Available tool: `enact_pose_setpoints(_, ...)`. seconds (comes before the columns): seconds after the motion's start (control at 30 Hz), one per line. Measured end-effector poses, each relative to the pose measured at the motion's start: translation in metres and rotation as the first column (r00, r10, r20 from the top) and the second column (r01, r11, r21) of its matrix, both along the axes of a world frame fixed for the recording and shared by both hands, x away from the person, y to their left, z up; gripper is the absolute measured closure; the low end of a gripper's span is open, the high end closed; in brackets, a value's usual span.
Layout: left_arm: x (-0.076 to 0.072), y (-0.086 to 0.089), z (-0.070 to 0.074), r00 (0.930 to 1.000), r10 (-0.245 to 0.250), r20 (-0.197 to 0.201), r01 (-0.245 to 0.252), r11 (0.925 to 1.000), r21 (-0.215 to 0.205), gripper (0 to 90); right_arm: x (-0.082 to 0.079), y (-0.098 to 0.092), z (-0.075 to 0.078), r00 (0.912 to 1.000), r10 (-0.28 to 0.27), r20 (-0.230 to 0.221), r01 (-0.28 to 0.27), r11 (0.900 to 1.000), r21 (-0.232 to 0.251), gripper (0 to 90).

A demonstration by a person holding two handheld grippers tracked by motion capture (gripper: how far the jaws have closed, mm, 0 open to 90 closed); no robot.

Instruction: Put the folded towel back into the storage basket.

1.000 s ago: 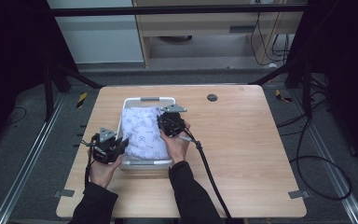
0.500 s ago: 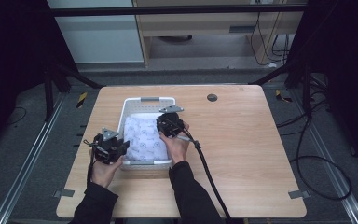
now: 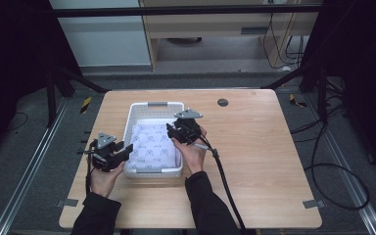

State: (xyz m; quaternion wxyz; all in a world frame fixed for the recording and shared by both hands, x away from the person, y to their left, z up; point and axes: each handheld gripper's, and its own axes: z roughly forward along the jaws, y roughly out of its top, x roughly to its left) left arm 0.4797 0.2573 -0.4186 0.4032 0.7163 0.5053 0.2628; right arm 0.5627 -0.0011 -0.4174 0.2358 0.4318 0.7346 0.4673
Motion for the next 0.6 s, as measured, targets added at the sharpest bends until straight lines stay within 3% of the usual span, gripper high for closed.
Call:
enact_pose_setpoints(0.23,-0.007,0.004,0.005,0.999,-0.029,0.035,0.029,0.9995,-0.014,47.5,-0.025,-0.026,0.012,0.9991,0.016,0.039,-0.018,0.999,0.049,34.0)
enact_pose_setpoints(0.43,-0.011,0.006,0.006,0.9984,-0.03,0.049,0.031,0.9995,-0.009,42.3,-0.041,-0.046,0.012,0.9979,0.007,0.064,-0.011,0.998,0.061,26.3)
enact_pose_setpoints(0.6,-0.018,0.009,0.005,0.9975,-0.037,0.061,0.037,0.9993,-0.003,39.0,-0.057,-0.076,0.006,0.9971,-0.016,0.074,0.01,0.997,0.08,19.2)
